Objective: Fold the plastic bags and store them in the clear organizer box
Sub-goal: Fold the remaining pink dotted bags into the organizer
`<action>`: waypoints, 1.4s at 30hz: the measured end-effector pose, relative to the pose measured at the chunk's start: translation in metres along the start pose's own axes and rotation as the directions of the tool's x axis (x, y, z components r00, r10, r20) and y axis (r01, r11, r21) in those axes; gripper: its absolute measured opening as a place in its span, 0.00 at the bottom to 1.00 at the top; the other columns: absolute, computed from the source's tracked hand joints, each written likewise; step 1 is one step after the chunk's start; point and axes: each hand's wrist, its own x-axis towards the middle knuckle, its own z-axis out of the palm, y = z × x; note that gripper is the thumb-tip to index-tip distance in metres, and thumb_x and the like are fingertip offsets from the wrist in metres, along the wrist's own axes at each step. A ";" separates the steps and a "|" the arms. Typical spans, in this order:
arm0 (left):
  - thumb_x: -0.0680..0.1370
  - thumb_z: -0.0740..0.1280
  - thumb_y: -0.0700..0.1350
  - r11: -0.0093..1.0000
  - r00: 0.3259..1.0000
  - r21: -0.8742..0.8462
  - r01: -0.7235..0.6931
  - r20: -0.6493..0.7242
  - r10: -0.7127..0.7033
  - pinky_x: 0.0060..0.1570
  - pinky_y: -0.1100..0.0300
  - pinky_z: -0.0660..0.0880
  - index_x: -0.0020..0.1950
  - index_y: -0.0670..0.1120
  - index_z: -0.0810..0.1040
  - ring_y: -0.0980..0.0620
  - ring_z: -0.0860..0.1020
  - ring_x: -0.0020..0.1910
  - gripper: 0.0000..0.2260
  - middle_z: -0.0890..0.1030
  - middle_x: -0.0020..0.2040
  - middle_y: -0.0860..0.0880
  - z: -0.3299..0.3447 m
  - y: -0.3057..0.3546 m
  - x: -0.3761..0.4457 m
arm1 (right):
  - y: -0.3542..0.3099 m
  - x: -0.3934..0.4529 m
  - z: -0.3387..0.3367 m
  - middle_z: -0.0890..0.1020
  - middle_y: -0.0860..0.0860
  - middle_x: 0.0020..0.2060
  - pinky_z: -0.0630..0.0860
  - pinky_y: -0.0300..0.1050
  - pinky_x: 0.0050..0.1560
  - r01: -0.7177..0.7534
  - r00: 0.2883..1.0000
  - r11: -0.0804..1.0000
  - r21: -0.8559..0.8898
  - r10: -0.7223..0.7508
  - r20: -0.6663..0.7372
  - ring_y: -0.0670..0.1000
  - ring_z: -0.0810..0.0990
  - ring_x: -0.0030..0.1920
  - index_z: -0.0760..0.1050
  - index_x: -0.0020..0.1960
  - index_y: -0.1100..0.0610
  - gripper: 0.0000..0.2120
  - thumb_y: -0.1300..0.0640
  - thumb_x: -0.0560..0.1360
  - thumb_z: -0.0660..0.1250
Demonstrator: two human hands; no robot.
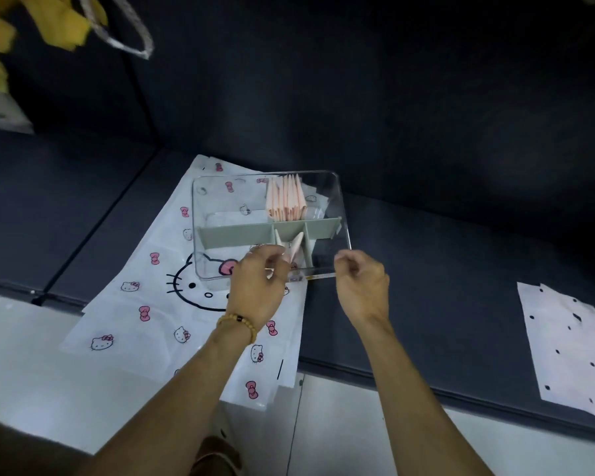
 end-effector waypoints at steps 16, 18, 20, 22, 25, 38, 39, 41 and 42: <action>0.80 0.62 0.45 0.972 0.862 -0.210 0.101 0.506 0.020 0.46 0.77 0.71 0.58 0.50 0.77 0.57 0.77 0.52 0.08 0.79 0.53 0.53 0.255 0.093 -0.118 | 0.206 -0.030 -0.265 0.78 0.56 0.62 0.69 0.46 0.61 -0.461 0.753 0.887 0.015 0.400 -0.523 0.57 0.76 0.61 0.73 0.66 0.59 0.18 0.52 0.81 0.58; 0.80 0.61 0.46 0.989 0.820 -0.149 0.001 0.567 0.085 0.52 0.70 0.73 0.60 0.49 0.76 0.54 0.76 0.55 0.10 0.78 0.54 0.53 0.292 0.104 -0.125 | 0.236 -0.029 -0.290 0.74 0.58 0.66 0.69 0.50 0.64 -0.515 0.729 0.857 -0.026 0.422 -0.539 0.59 0.74 0.64 0.71 0.68 0.58 0.20 0.49 0.80 0.58; 0.80 0.61 0.48 0.985 0.767 -0.065 -0.158 0.620 0.164 0.60 0.58 0.72 0.63 0.49 0.74 0.51 0.74 0.60 0.13 0.76 0.59 0.51 0.324 0.112 -0.127 | 0.259 -0.026 -0.305 0.73 0.57 0.67 0.70 0.55 0.65 -0.536 0.758 0.834 -0.130 0.407 -0.509 0.60 0.72 0.65 0.70 0.68 0.58 0.22 0.47 0.79 0.59; 0.79 0.61 0.49 0.922 0.667 0.013 -0.388 0.695 0.271 0.63 0.55 0.70 0.68 0.49 0.71 0.51 0.69 0.65 0.17 0.72 0.65 0.51 0.352 0.114 -0.128 | 0.273 -0.024 -0.310 0.74 0.56 0.64 0.72 0.55 0.62 -0.508 0.821 0.808 -0.299 0.348 -0.453 0.59 0.72 0.63 0.73 0.63 0.58 0.21 0.45 0.77 0.61; 0.78 0.63 0.51 0.701 0.473 0.107 -0.705 0.808 0.352 0.68 0.54 0.60 0.73 0.50 0.65 0.51 0.59 0.72 0.23 0.66 0.72 0.52 0.383 0.111 -0.128 | 0.284 -0.027 -0.307 0.75 0.57 0.60 0.70 0.52 0.57 -0.404 0.879 0.779 -0.480 0.185 -0.439 0.61 0.71 0.59 0.76 0.57 0.57 0.17 0.47 0.74 0.67; 0.79 0.62 0.45 0.654 0.523 0.130 -0.745 0.723 0.451 0.48 0.56 0.73 0.48 0.47 0.75 0.50 0.73 0.55 0.04 0.78 0.50 0.49 0.353 0.110 -0.120 | 0.245 -0.040 -0.287 0.80 0.52 0.42 0.69 0.49 0.49 -0.248 0.921 0.772 -0.585 0.001 -0.389 0.56 0.75 0.44 0.79 0.38 0.58 0.11 0.57 0.75 0.61; 0.80 0.61 0.44 0.655 0.513 0.130 -0.745 0.739 0.437 0.49 0.54 0.74 0.48 0.46 0.74 0.50 0.73 0.57 0.04 0.78 0.52 0.49 0.339 0.106 -0.112 | 0.237 -0.039 -0.280 0.80 0.53 0.42 0.71 0.50 0.49 -0.191 0.942 0.789 -0.583 -0.020 -0.336 0.57 0.76 0.45 0.79 0.41 0.58 0.11 0.56 0.76 0.61; 0.80 0.58 0.43 0.638 0.483 0.151 -0.755 0.786 0.385 0.52 0.50 0.74 0.51 0.47 0.71 0.48 0.70 0.65 0.03 0.76 0.57 0.47 0.309 0.095 -0.096 | 0.221 -0.040 -0.265 0.81 0.54 0.50 0.74 0.50 0.53 -0.096 0.976 0.854 -0.511 -0.021 -0.218 0.58 0.77 0.51 0.79 0.52 0.57 0.14 0.48 0.76 0.63; 0.80 0.57 0.43 0.630 0.468 0.169 -0.758 0.813 0.345 0.54 0.49 0.74 0.52 0.47 0.70 0.48 0.66 0.69 0.03 0.74 0.61 0.46 0.294 0.090 -0.088 | 0.212 -0.042 -0.257 0.80 0.53 0.55 0.73 0.49 0.56 -0.059 0.990 0.883 -0.465 -0.009 -0.141 0.56 0.77 0.56 0.77 0.59 0.56 0.21 0.42 0.75 0.64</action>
